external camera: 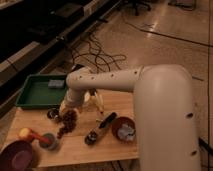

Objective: Place grapes in table surface

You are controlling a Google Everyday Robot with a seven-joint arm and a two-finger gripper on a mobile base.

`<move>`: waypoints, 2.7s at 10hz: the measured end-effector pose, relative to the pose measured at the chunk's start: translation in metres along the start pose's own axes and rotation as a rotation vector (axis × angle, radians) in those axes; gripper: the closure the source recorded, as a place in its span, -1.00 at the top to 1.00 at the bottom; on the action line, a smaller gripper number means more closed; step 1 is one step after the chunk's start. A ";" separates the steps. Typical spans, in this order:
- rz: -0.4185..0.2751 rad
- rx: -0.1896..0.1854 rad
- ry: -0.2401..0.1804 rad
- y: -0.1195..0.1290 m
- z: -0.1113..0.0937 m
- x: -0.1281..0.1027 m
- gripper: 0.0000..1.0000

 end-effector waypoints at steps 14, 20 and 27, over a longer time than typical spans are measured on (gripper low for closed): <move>-0.009 0.163 0.194 -0.012 0.063 0.026 0.01; -0.007 0.115 0.179 -0.011 0.041 0.021 -1.00; -0.056 0.176 0.027 0.007 -0.088 -0.034 -1.00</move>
